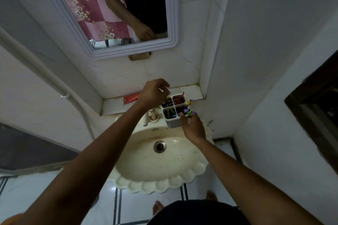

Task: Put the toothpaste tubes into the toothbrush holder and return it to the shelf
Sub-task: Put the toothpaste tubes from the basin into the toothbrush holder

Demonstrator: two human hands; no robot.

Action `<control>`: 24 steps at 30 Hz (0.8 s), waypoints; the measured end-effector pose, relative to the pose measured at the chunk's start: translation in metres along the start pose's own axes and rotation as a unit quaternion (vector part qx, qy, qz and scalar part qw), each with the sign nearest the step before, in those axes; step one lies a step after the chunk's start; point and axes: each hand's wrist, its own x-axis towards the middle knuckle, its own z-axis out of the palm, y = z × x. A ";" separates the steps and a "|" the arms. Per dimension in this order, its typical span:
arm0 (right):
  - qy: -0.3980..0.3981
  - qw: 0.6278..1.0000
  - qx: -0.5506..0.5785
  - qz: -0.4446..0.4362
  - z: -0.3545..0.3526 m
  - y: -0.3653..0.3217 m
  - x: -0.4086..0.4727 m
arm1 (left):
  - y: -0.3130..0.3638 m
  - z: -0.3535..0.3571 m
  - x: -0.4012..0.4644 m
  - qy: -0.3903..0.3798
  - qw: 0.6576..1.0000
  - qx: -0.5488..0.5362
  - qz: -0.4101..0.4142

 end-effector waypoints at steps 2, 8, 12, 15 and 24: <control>0.003 1.000 0.004 -0.006 0.001 0.002 0.001 | -0.012 -0.004 0.002 0.029 0.999 -0.015 -0.004; 0.029 1.000 0.006 -0.007 0.008 0.007 0.001 | -0.085 -0.023 0.003 0.109 0.987 -0.041 -0.106; 0.048 0.999 0.020 0.014 0.014 0.004 -0.001 | -0.140 -0.020 0.000 0.094 0.984 0.021 -0.151; 0.059 0.997 0.032 0.031 0.016 0.004 -0.001 | -0.174 -0.015 0.005 0.052 0.984 0.072 -0.156; 0.069 0.994 0.035 0.073 0.021 0.001 -0.002 | -0.211 -0.003 0.051 -0.098 0.944 0.274 -0.153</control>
